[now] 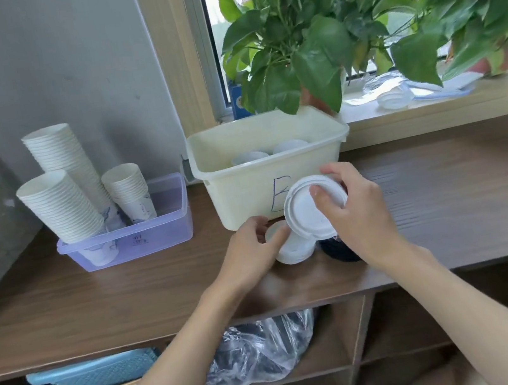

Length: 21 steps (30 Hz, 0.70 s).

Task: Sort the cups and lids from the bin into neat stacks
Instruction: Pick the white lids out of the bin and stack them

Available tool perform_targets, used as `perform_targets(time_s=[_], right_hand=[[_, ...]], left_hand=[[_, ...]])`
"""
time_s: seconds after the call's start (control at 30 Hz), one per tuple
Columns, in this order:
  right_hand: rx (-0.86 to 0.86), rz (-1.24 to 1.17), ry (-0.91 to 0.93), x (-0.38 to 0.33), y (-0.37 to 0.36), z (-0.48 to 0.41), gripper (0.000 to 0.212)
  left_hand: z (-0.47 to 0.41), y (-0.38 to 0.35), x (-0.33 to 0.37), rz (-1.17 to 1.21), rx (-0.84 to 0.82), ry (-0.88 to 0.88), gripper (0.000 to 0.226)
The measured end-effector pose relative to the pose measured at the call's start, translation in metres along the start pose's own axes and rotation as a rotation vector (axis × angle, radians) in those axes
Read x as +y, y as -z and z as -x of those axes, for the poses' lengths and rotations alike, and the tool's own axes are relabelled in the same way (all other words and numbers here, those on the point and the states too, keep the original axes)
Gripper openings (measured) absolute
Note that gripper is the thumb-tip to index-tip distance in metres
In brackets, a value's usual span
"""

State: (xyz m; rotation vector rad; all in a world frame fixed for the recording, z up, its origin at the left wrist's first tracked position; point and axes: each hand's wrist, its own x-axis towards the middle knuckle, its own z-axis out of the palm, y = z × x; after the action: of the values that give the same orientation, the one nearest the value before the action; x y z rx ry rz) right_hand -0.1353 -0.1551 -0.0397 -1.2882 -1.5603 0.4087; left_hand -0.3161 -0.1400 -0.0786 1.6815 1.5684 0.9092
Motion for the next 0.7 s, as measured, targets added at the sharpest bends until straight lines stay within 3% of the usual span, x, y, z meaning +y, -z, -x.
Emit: perform_targets(time_s=[0.13,0.37,0.5,0.7], right_hand=[[0.019,0.011,-0.009,0.003,0.010,0.003,0.036],[0.003,-0.003,-0.011,-0.002,0.008,0.004,0.037],[-0.010,-0.055,-0.011,-0.012,-0.003,0.001,0.036],[-0.099,-0.208,0.005,-0.030,-0.039,0.002,0.014]], left_hand=[[-0.005,-0.008,-0.004,-0.172,0.018,0.055,0.033],[-0.006,0.005,-0.004,-0.047,0.088,0.047,0.025],[0.004,0.020,-0.010,0.195,0.146,0.041,0.025],[0.013,0.051,-0.026,0.217,0.178,-0.100,0.031]])
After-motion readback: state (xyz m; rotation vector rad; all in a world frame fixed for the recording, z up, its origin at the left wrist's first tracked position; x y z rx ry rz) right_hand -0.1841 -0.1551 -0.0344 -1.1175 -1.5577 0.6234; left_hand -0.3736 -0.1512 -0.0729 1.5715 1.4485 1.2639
